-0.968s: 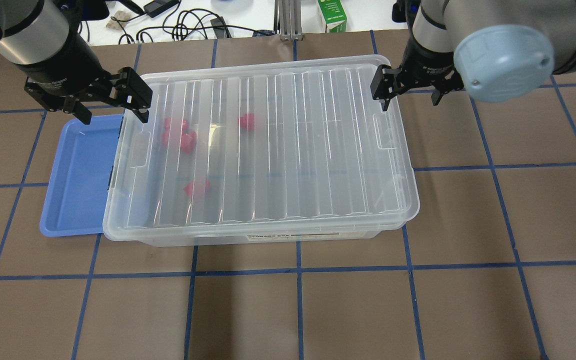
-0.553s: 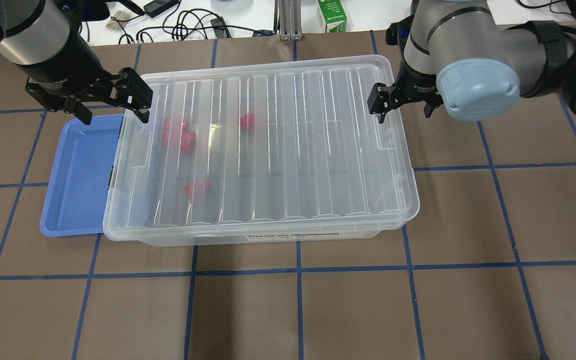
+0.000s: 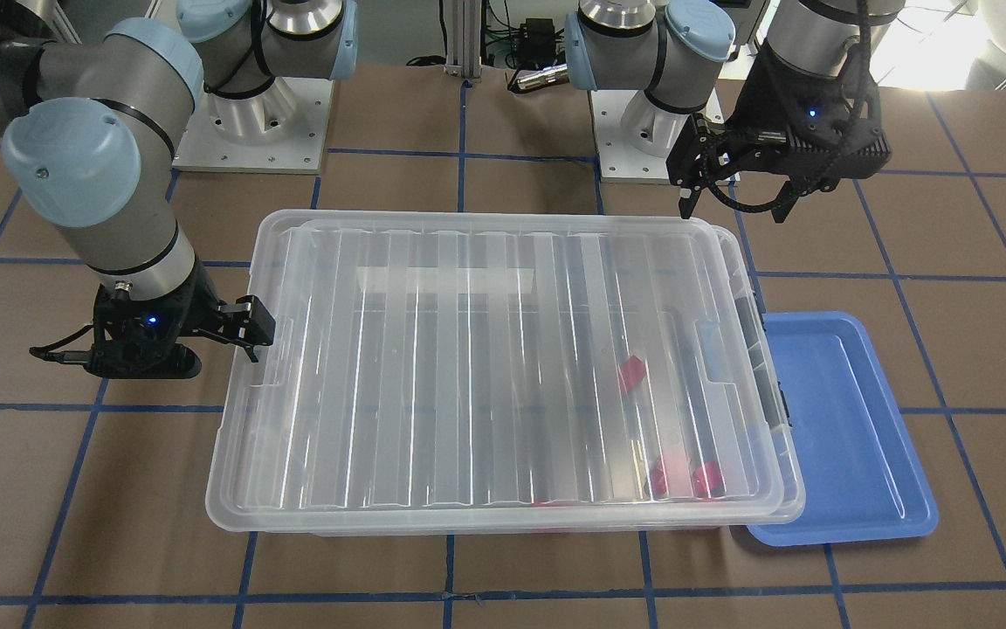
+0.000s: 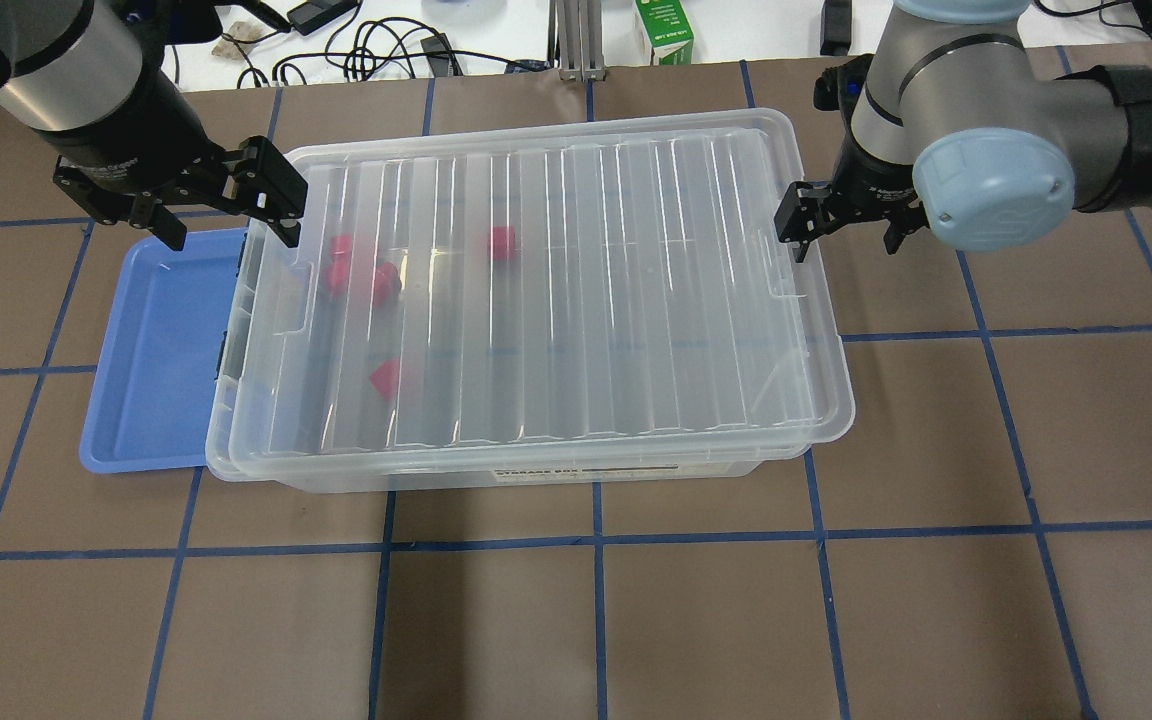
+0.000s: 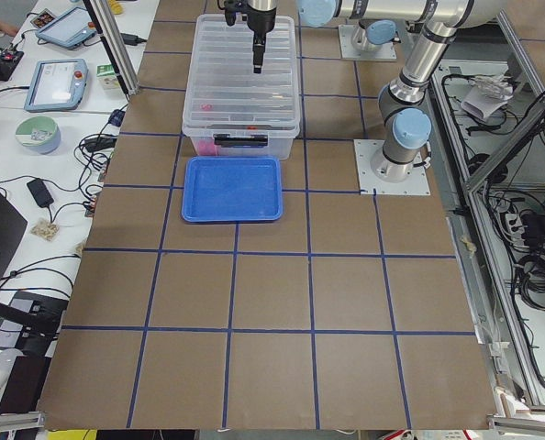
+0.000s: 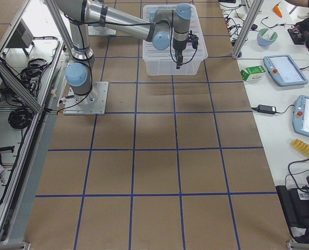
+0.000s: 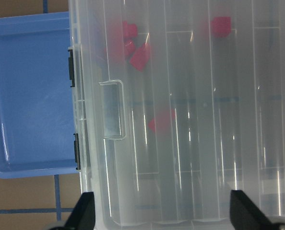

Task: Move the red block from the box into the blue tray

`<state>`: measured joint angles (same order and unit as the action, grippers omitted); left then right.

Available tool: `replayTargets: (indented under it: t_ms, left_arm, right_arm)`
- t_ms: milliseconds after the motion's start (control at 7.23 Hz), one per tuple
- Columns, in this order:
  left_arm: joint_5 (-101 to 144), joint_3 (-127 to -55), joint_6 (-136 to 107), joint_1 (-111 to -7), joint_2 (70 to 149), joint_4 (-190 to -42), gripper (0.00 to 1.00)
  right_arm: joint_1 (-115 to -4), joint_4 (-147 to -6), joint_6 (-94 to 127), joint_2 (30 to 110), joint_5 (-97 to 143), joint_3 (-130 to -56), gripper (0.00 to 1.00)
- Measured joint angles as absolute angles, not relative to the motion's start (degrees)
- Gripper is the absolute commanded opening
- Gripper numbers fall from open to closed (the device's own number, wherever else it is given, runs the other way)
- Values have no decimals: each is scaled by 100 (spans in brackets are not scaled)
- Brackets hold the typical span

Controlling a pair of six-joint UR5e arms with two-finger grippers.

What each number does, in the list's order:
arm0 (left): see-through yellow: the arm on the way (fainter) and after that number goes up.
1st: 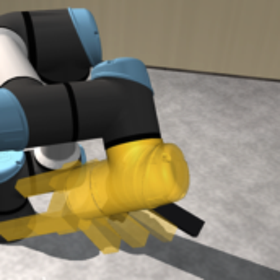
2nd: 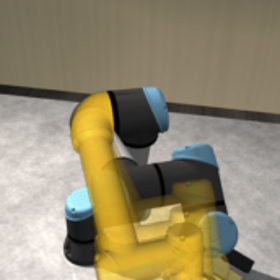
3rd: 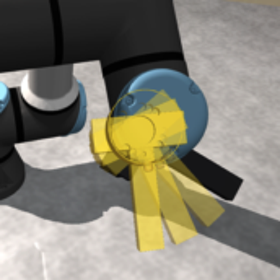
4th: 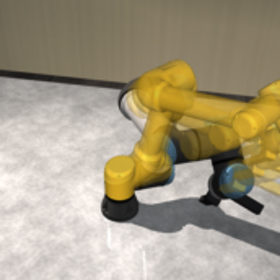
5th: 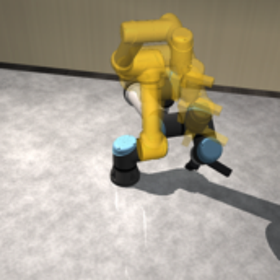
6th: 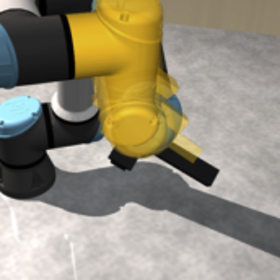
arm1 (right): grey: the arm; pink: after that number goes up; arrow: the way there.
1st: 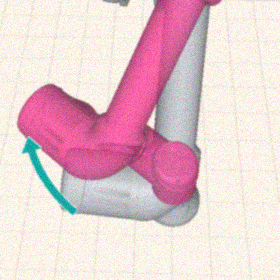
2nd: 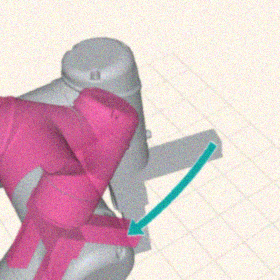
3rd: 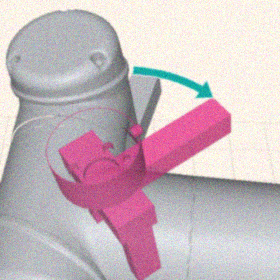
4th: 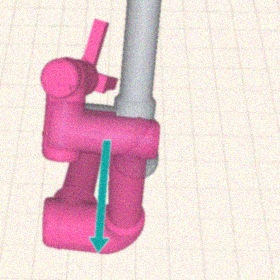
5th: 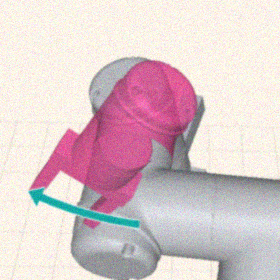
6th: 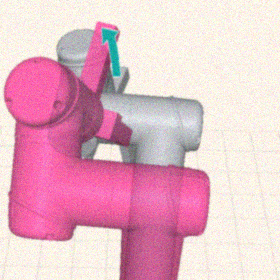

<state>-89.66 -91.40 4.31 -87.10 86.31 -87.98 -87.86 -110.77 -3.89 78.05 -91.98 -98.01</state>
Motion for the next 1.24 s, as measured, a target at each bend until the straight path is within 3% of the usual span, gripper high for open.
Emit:
replayTargets:
  t_ms: [1245]
  left_arm:
    - [-8882,-9266,392,-8736,8844,-8676,100]
  right_arm:
    - [-7179,-11191,-2222,7837,-9425,-9779,100]
